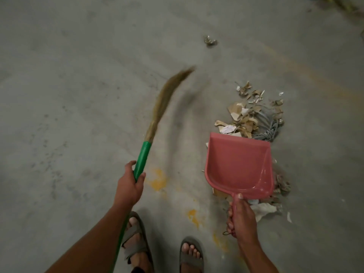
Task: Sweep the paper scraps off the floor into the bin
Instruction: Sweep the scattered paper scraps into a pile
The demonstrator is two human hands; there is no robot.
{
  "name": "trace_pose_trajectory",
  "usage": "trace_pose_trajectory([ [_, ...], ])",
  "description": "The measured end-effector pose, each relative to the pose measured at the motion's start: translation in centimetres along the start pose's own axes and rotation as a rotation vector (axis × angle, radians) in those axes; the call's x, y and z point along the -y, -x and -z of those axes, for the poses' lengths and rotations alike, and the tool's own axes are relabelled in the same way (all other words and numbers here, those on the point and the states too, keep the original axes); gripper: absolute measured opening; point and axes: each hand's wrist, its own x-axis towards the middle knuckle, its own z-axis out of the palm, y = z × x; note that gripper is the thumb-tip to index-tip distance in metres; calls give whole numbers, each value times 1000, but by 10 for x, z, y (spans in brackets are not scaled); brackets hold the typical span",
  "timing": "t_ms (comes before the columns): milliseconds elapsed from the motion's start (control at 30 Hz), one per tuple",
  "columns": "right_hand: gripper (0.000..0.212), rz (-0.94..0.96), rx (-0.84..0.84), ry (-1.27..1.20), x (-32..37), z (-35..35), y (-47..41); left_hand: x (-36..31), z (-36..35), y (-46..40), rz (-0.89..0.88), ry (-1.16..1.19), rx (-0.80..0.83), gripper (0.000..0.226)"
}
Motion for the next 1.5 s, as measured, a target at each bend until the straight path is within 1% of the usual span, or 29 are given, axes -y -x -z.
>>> trace_pose_trajectory([
  [167,50,28,25,-1,7,-36,-2,19,23,-48,308,128,-109,32],
  [233,50,31,36,0,8,-50,-4,25,31,-73,438,179,-99,30],
  [300,51,26,46,5,8,-61,-5,33,37,-92,516,186,-35,31],
  [333,52,25,46,9,8,-66,-6,38,38,-98,511,151,5,31],
  [400,55,22,35,18,7,-75,-7,45,38,-102,433,29,62,28],
  [500,57,20,11,20,9,-89,-7,50,29,-98,244,-169,184,32],
  [567,52,21,-13,9,13,-98,-7,45,20,-94,120,-230,285,37],
  [633,48,13,-31,-1,19,-106,-7,37,11,-89,14,-244,374,39],
  [700,49,-5,-52,-6,25,-116,-8,29,7,-86,-77,-244,453,39],
  [800,48,-23,-121,-25,38,-126,-8,17,7,-86,-196,-201,551,40],
  [933,47,-59,-163,-75,66,-143,-9,7,25,-103,-278,-152,625,41],
  [1000,49,-52,-164,-93,82,-152,-11,-1,35,-116,-302,-120,616,41],
  [1133,50,-12,-172,-103,106,-167,-20,-31,52,-152,-293,-52,500,37],
  [1233,51,8,-174,-131,124,-175,-33,-64,59,-189,-263,-8,444,35],
  [1367,54,-6,-179,-142,155,-181,-69,-116,51,-257,-220,56,343,34],
  [1500,52,-26,-148,-185,179,-182,-122,-180,32,-338,-188,60,284,37],
])
